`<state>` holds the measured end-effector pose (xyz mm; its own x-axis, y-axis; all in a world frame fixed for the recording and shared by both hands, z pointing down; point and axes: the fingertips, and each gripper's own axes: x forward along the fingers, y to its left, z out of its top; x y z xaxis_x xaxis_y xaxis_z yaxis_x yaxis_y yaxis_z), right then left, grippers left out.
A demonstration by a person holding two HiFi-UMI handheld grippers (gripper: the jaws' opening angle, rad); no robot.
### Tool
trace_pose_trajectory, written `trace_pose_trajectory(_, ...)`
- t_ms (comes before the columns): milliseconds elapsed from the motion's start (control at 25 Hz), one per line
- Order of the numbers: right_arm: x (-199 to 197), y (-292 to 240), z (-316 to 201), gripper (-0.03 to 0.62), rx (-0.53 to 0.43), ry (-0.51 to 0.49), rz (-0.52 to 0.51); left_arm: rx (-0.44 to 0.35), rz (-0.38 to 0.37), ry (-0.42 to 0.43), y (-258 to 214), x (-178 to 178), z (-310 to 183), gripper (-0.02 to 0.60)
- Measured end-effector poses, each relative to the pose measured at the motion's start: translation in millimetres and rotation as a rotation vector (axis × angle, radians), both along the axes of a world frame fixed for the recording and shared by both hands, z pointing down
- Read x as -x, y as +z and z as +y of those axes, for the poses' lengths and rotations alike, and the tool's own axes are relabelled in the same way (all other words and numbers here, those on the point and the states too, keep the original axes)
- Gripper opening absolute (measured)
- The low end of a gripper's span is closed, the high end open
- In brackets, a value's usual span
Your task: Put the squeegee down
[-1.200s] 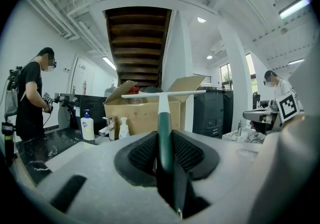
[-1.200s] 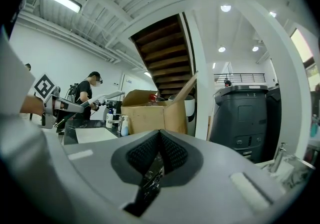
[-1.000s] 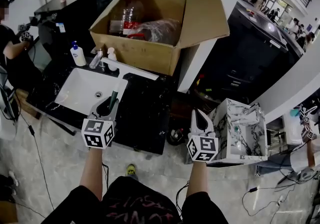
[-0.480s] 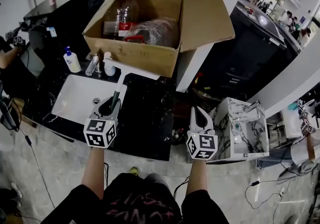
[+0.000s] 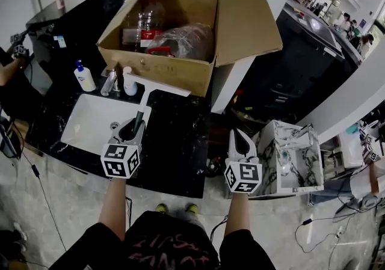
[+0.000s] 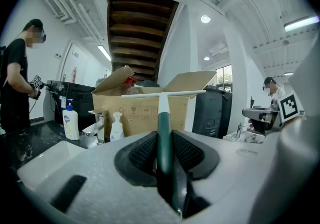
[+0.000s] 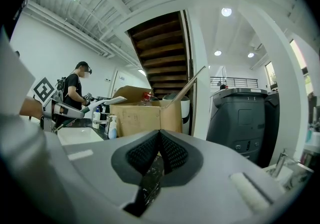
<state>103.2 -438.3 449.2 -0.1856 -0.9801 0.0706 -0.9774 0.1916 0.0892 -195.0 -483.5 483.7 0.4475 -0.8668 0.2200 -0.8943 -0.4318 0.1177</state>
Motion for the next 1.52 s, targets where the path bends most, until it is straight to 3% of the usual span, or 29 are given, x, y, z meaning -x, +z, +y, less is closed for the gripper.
trace_pose_trajectory(400, -10.9, -8.4, -13.1, 0.009, -0.017, -0.063, -0.020, -0.015, -0.030, -0.037, -14.4, -15.6, 3.1, 0.101)
trace_pose_trajectory(1520, -52.0, -3.8, -18.6, 0.009, -0.018, -0.077, -0.052, 0.115, -0.105, -0.050, 24.6, -65.0, -2.7, 0.101)
